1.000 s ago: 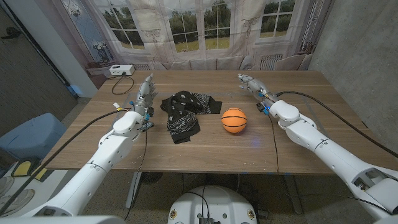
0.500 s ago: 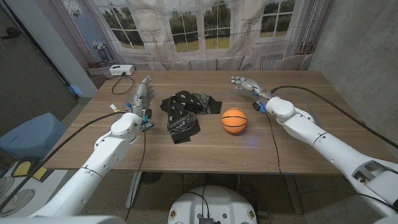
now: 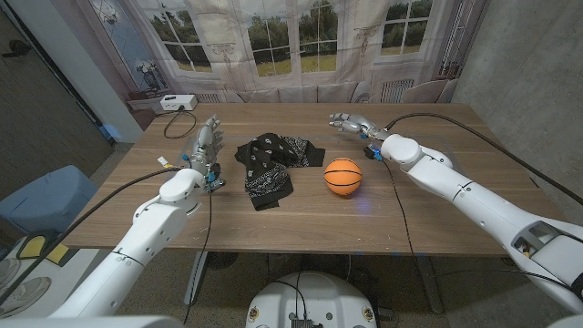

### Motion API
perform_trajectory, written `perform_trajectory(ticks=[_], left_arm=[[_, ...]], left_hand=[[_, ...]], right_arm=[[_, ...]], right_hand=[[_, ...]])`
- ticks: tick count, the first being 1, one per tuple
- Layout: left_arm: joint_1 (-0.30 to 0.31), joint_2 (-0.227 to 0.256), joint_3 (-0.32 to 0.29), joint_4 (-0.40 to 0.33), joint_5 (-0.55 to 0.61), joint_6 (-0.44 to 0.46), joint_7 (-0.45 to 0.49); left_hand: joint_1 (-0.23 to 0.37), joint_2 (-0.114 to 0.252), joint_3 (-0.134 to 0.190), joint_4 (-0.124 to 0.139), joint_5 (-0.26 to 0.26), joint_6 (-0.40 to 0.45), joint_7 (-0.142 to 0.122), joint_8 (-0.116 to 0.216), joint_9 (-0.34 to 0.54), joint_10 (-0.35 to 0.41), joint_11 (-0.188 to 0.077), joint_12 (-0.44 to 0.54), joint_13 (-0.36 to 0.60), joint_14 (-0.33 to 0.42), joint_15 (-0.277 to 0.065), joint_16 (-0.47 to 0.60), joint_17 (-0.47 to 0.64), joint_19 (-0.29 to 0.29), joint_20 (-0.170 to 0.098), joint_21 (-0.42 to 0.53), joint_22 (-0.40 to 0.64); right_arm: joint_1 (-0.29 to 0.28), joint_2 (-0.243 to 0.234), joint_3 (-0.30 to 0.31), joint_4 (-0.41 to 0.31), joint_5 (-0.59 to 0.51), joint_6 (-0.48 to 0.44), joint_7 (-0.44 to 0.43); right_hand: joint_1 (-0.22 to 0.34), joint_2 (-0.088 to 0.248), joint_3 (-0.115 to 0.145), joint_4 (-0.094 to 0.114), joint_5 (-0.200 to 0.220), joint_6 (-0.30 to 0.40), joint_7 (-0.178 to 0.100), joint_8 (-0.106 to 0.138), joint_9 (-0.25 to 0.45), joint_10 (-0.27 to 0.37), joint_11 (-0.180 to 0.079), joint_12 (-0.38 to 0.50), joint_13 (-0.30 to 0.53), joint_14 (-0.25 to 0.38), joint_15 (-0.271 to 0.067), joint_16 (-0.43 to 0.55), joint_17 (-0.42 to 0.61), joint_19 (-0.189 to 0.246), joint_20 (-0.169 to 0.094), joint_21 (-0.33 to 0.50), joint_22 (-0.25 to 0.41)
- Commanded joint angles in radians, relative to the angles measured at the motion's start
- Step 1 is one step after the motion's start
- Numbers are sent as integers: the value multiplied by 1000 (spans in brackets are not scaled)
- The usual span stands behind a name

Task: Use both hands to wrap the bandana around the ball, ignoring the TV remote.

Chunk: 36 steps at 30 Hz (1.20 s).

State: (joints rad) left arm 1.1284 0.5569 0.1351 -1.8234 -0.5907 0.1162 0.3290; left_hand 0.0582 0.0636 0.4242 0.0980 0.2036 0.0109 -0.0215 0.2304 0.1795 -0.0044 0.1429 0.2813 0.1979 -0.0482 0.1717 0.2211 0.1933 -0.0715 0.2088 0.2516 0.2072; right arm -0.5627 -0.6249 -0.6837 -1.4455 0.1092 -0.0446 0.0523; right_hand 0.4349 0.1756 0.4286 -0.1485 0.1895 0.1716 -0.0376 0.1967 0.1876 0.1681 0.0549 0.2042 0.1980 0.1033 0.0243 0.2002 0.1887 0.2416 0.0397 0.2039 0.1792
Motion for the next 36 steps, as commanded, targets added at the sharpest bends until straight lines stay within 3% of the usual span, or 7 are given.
perform_trajectory(ticks=[1,8,23,31,36], left_arm=[[7,-4,1,-3,-3,-8,-6],[5,-4,2,0,0,-14,-8],[-25,-13,9,33,-2,-21,-21],[-31,-16,10,41,-1,-24,-21],[-27,-16,8,40,-2,-27,-23]], left_hand=[[-10,3,-2,0,2,9,-2,3,2,3,4,2,3,-3,10,-5,2,4,3,6,3],[-11,1,-3,1,2,12,-4,1,2,-2,4,-1,3,-7,12,-8,2,1,3,4,3],[-14,-3,-8,3,2,21,-4,-1,3,-6,2,-6,4,-10,14,-10,3,-3,3,3,4],[-17,-5,-11,6,3,30,-4,-1,3,-4,4,-7,5,-16,14,-13,4,-6,4,2,4],[-19,-6,-13,7,3,36,-3,-1,3,-5,5,-8,5,-17,14,-14,4,-7,4,1,4]], right_arm=[[87,28,-75,22,-112,-77,53],[130,49,-117,39,-174,-104,83],[202,79,-199,51,-280,-138,181],[225,93,-236,57,-337,-154,216],[232,95,-257,49,-383,-154,219]], right_hand=[[16,8,9,5,1,9,5,4,2,10,-8,6,4,3,-2,9,5,10,9,11,5],[50,19,31,4,4,16,4,5,3,14,-18,6,5,9,-11,11,5,22,4,15,5],[89,19,52,2,4,17,6,4,4,15,-19,4,6,11,-16,11,5,30,7,17,4],[169,25,102,-9,18,2,3,-2,5,-15,-24,-7,6,-12,-20,2,4,29,9,14,3],[197,17,115,-17,19,-7,3,-5,5,-25,-29,-9,6,-21,-17,-2,3,29,10,13,2]])
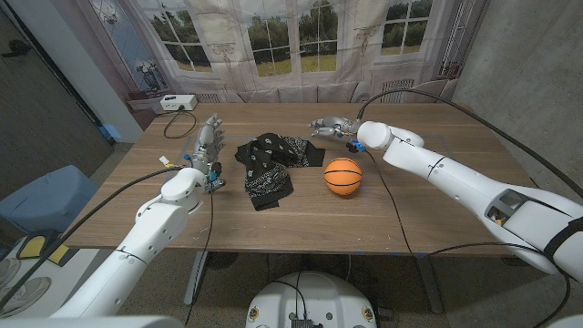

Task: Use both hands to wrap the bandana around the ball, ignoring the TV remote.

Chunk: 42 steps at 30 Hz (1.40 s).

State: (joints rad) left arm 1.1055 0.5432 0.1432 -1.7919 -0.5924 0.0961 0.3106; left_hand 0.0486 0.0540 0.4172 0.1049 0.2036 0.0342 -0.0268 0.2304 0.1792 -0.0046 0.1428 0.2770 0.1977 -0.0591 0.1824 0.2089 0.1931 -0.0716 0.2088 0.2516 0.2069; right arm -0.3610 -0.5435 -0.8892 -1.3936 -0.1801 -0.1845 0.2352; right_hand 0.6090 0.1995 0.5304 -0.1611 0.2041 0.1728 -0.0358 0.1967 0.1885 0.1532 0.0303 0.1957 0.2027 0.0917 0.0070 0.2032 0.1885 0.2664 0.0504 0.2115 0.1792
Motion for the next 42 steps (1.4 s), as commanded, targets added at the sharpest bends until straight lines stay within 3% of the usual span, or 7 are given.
perform_trajectory(ticks=[1,32,41,42], left_arm=[[-3,-3,-1,8,-1,-8,-5],[1,-6,-6,28,-11,-20,-17],[-8,-4,-10,44,-17,-23,-30],[-10,-4,-10,46,-17,-22,-32]], left_hand=[[-10,3,-6,1,3,12,2,-2,3,-4,6,-3,5,-6,3,-2,4,-8,4,1,5],[-22,-5,-19,11,6,22,3,-10,4,-9,3,-10,7,-11,5,-4,6,-13,4,-1,6],[-24,-7,-23,14,7,23,3,-12,4,-10,5,-12,8,-12,6,-5,6,-13,3,-1,6],[-25,-7,-23,14,7,23,3,-13,4,-11,5,-12,8,-13,6,-5,7,-13,3,-1,6]], right_arm=[[33,15,-56,-5,-102,-18,40],[97,103,-111,127,-177,75,104],[106,124,-123,163,-191,129,94],[106,126,-124,165,-196,132,88]], right_hand=[[28,-8,15,-6,4,-9,0,-4,4,-11,-6,-1,1,-11,-1,-5,3,4,-1,5,2],[88,-15,30,-10,-7,7,-6,4,5,-11,-15,3,1,-11,-8,-3,1,12,-6,5,1],[174,-22,51,-21,-20,61,-50,20,5,7,-24,10,0,10,-16,3,-2,35,-9,10,1],[202,-25,51,-17,-25,117,-52,37,6,21,-28,14,-1,18,-17,5,-1,43,-12,12,1]])
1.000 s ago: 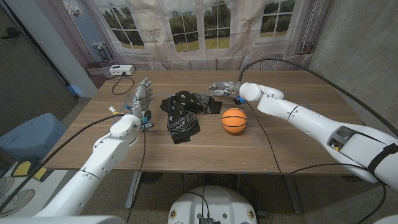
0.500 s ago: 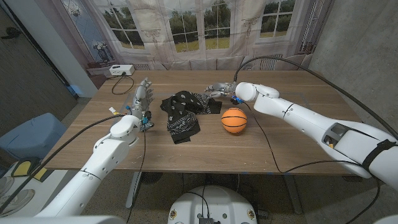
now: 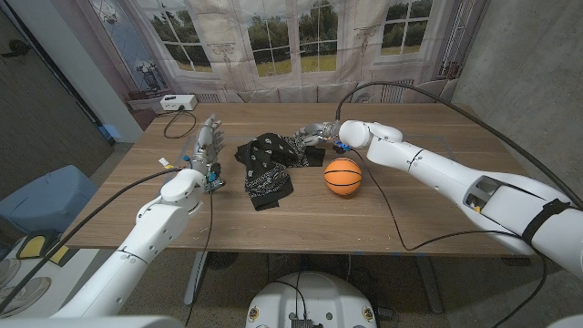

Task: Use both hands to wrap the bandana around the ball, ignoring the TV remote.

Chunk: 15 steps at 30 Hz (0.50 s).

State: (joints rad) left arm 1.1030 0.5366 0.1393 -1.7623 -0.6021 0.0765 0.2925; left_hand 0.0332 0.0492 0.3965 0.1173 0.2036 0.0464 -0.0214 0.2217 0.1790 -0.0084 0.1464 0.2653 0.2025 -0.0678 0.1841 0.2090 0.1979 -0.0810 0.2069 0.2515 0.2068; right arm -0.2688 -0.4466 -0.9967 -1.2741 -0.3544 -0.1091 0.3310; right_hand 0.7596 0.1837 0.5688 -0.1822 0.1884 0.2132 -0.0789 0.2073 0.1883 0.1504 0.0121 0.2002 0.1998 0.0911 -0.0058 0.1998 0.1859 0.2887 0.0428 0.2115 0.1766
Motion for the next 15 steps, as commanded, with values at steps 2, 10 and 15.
perform_trajectory(ticks=[2,10,15], left_arm=[[-12,3,-6,21,-9,-2,-17],[-31,0,0,41,-12,1,-30],[-36,1,2,44,-15,7,-34]], left_hand=[[-10,-2,-3,2,8,11,-2,-4,4,-7,0,0,3,-3,4,-5,2,-4,5,-1,6],[-11,-3,-6,5,9,11,-3,-7,4,-8,-2,-2,3,-3,4,-5,2,-4,5,-1,6],[-11,-3,-7,5,9,10,-4,-8,4,-8,-1,-2,4,-3,5,-5,2,-4,5,-1,6]], right_arm=[[10,30,-14,50,-26,75,-29],[-18,29,5,48,-51,110,-130],[-45,17,33,43,-46,152,-204]], right_hand=[[83,-11,7,9,-12,156,13,47,8,40,-13,12,2,37,-12,15,3,34,-6,14,4],[202,-13,-50,21,-10,563,61,228,58,179,-19,26,5,136,-63,52,20,105,-24,32,8],[218,-11,-57,21,-8,569,67,244,70,203,-18,30,6,161,-72,65,25,124,-32,39,8]])
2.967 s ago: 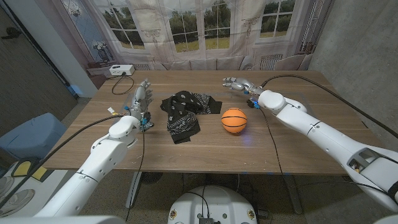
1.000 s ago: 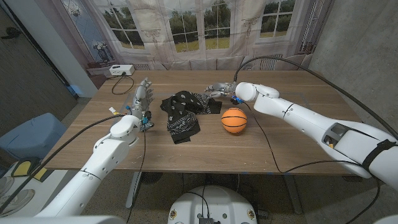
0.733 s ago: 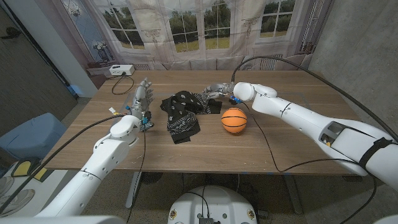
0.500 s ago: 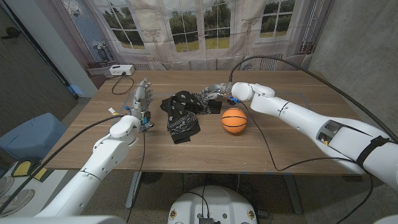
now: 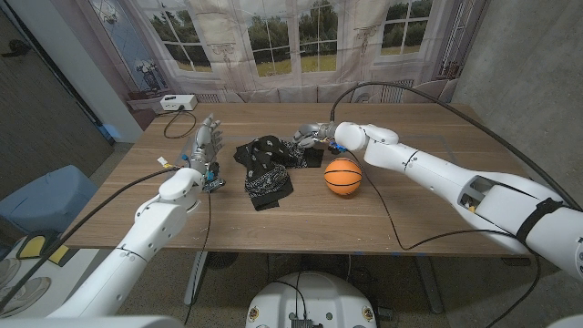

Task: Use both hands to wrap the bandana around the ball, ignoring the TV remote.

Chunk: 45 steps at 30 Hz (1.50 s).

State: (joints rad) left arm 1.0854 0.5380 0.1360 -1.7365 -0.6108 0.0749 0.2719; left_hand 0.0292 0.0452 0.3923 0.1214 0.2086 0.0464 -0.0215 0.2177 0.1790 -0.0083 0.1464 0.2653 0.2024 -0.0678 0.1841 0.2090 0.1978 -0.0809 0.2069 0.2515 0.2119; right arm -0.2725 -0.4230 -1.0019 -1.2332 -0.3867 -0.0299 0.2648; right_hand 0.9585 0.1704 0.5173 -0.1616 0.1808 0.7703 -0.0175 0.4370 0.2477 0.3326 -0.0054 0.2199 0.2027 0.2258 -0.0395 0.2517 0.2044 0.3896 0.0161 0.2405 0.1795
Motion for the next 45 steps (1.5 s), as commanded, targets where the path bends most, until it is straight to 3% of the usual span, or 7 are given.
perform_trajectory(ticks=[1,2,11,16,31,35,45], left_arm=[[-19,0,5,19,-6,10,-14],[-20,0,5,19,-6,10,-14],[-28,21,16,21,-1,33,-38],[-33,25,23,31,6,32,-48],[-81,58,69,61,58,73,-74],[-95,71,87,62,84,94,-73],[-144,80,146,90,164,117,-66]], left_hand=[[-7,1,-3,1,4,10,-4,-4,4,-8,-2,-2,4,-4,4,-5,2,-4,5,-1,1],[-7,1,-3,2,4,10,-4,-5,4,-8,-1,-2,4,-4,5,-5,2,-4,5,-1,1],[4,3,-1,-4,5,3,-6,-10,4,-22,-10,-10,4,-11,3,-8,1,-7,5,-3,1],[16,4,3,-12,5,-2,-8,-13,4,-27,-13,-13,5,-16,-1,-11,1,-11,5,-5,0],[85,6,27,-68,-3,-17,-14,-17,6,-48,-29,-24,7,-29,-13,-14,-2,-15,4,-10,-4],[121,6,40,-99,-9,-21,-24,-16,6,-52,-37,-26,8,-33,-19,-14,-3,-18,3,-13,-5],[218,9,74,-182,-22,-4,-63,-5,7,-33,-56,-20,10,-20,-31,-8,-4,-8,0,-12,-6]], right_arm=[[-53,-10,48,-1,-13,87,-168],[-53,-10,49,0,-14,89,-170],[-174,-26,160,-14,-27,246,-566],[-215,-28,211,-30,-16,282,-675],[-337,-68,374,-140,92,368,-818],[-368,-72,417,-180,123,373,-838],[-386,-69,475,-190,218,460,-808]], right_hand=[[20,3,-6,1,0,12,6,16,12,22,0,10,3,28,-38,14,7,25,-6,11,6],[23,3,-8,1,0,10,6,18,14,25,-2,10,3,30,-39,15,8,28,-7,12,6],[46,6,-30,10,3,31,3,57,39,80,-18,19,6,78,-75,45,26,68,-24,27,8],[50,4,-46,16,6,44,-14,78,51,102,-26,21,7,96,-87,60,36,87,-25,36,10],[54,4,-68,24,11,43,-23,96,61,128,-36,22,9,117,-103,81,53,103,-29,45,13],[53,5,-72,26,11,42,-23,98,61,130,-39,21,9,121,-105,86,57,104,-31,46,13],[52,8,-84,33,13,41,-32,103,60,134,-49,18,11,120,-112,94,68,102,-32,48,15]])
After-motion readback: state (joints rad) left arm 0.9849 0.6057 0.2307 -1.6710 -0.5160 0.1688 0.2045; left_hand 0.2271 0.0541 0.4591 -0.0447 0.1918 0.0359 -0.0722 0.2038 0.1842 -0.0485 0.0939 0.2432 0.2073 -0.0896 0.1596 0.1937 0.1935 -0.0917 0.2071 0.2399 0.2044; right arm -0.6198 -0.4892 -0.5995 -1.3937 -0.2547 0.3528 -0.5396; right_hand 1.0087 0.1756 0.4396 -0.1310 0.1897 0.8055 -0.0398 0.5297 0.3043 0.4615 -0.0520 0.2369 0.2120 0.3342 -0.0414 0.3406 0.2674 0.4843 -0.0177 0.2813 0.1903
